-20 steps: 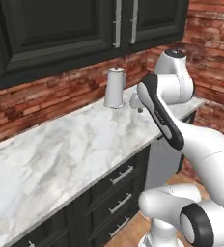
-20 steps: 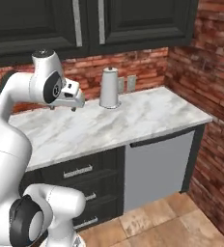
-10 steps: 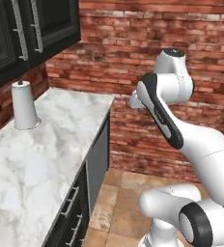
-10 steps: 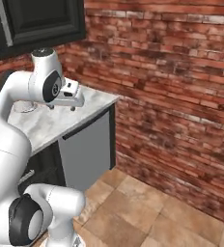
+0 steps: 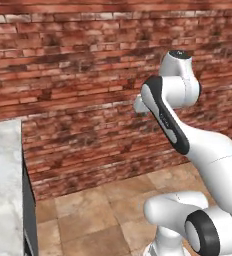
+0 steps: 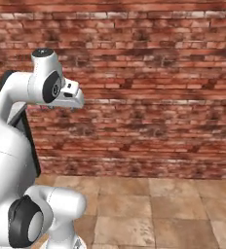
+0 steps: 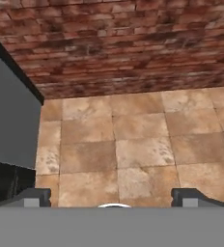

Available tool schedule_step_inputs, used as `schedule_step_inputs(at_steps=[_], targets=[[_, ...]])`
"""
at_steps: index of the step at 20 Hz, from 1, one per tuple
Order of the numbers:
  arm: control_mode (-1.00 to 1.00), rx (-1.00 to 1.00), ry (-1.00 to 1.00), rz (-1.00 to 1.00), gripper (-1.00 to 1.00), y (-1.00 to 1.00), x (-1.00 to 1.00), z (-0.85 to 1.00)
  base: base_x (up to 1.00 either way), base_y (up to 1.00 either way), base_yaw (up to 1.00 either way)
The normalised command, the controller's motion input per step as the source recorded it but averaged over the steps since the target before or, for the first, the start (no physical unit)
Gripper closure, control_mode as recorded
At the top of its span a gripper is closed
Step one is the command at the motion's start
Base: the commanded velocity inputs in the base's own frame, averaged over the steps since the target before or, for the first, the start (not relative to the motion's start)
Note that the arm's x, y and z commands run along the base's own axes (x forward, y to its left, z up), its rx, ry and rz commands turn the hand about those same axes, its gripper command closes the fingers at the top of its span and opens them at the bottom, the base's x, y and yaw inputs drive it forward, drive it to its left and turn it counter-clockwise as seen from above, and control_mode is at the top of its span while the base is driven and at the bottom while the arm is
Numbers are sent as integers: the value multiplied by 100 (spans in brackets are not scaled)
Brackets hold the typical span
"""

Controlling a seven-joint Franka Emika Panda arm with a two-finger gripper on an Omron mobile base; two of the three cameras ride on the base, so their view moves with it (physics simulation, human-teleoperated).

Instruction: Four empty soda cans are scattered around the kitchen. Gather all the cans and cluster them next to the stove for recycling.

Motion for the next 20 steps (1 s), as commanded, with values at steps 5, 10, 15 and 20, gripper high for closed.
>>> schedule_step_inputs(at_steps=[5,10,15,20], targets=[[100,0,0,0,-100,0,0,0,0,0,-87],[100,0,0,0,-100,0,0,0,0,0,-86],[100,0,0,0,-100,0,0,0,0,0,-87],[100,0,0,0,-100,0,0,0,1,-2,-81]])
